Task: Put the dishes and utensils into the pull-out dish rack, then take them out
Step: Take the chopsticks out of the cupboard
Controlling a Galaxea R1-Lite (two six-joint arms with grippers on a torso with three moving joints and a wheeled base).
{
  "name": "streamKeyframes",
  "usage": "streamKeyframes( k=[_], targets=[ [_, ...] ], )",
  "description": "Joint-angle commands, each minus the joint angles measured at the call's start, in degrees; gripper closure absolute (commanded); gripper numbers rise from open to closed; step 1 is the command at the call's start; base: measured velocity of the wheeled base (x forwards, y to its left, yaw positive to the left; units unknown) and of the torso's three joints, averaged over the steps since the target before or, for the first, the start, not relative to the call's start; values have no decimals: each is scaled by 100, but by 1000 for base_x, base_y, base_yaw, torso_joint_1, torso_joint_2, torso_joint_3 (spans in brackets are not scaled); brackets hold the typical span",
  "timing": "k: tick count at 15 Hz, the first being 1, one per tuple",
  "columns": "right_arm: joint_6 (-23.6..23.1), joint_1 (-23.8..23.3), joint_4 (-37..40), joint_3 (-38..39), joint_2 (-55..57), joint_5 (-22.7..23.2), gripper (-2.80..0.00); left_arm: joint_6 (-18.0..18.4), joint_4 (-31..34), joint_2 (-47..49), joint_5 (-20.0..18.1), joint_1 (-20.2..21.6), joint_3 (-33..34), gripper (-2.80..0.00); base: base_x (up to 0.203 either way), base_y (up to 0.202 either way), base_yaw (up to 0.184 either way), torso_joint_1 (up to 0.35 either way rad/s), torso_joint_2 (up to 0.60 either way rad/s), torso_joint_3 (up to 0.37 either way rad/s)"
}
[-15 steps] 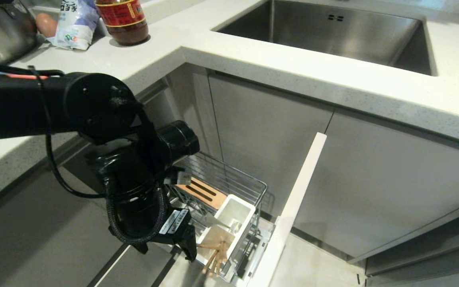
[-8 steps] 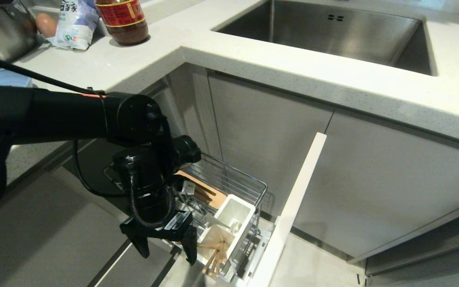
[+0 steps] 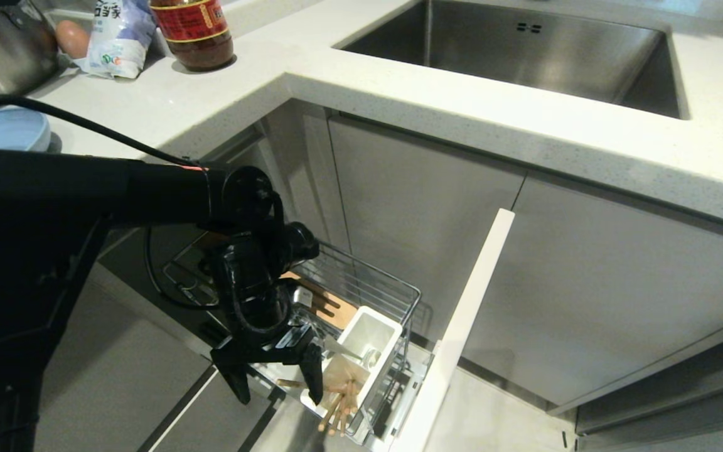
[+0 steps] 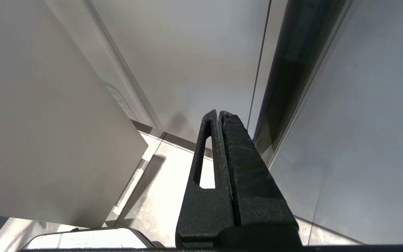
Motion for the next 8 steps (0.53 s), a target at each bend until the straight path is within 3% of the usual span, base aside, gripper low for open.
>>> streamKeyframes(
  k=[1,4,8],
  targets=[
    [2,1,-2,0,-16,-1,0,-31,27,302,-70,65,-174,-280,0,0,0,0,0,0],
    [2,1,-2,0,-24,-1,0,-119,50,506,-366,248,-499,-280,0,0,0,0,0,0],
    [2,1,-2,0,-24,-1,0,-117,68,497,-417,251,-502,-280,0,0,0,0,0,0]
  ],
)
